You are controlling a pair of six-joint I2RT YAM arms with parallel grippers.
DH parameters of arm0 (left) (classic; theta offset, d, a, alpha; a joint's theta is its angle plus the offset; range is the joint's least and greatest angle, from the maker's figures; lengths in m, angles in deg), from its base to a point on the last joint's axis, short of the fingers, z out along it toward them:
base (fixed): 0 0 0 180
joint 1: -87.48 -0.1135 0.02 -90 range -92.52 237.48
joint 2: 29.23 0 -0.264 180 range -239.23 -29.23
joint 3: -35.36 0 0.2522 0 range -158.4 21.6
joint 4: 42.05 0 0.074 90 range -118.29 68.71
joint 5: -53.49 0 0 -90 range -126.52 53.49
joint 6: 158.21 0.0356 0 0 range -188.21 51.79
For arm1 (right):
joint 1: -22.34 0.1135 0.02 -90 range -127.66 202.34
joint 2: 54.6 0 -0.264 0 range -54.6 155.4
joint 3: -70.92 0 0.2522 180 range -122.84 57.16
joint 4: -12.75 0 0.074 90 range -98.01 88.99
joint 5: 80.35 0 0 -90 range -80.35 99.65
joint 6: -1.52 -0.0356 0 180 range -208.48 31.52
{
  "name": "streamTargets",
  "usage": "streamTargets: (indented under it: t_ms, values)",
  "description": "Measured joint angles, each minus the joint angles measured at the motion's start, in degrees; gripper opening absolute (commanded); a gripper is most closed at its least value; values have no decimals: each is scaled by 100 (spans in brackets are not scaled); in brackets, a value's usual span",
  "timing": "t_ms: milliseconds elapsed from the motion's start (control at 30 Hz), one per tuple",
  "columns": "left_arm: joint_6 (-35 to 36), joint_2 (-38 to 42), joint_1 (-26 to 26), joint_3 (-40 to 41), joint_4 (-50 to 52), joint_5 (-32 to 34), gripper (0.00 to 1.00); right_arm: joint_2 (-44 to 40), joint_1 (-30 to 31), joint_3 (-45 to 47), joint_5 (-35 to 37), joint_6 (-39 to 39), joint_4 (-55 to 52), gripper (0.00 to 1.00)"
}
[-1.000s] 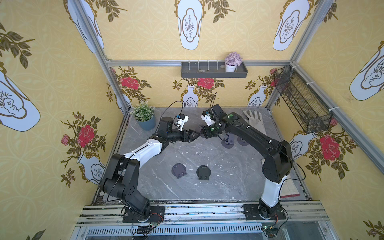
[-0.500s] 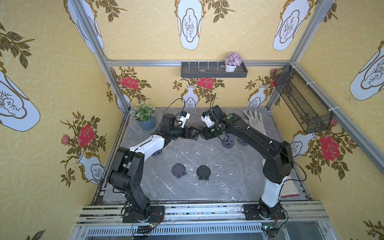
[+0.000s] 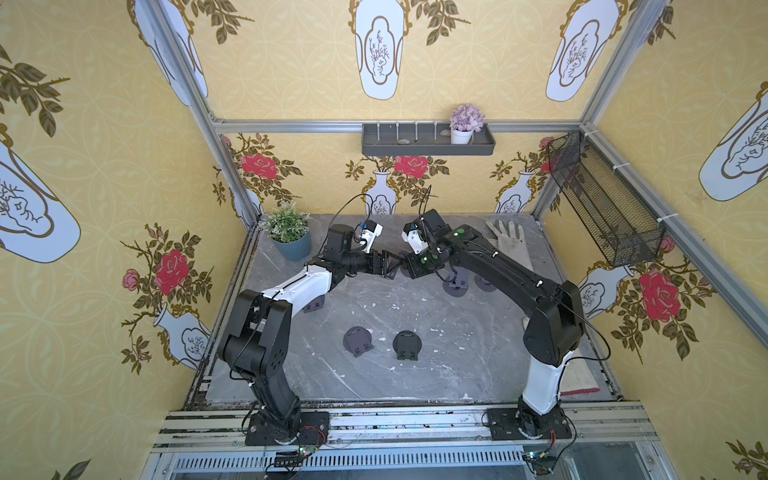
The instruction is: Open the phone stand
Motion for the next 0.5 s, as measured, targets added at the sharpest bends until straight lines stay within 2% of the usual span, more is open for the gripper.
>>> streamTargets:
  t_ms: [300,500]
  values:
    - [57,-37,24,-68,105,7,81,114,0,-140,-9,61,-4,0]
    - [90,-76,57,-116,190,24,74,160,0,-162,-15,61,-9,0]
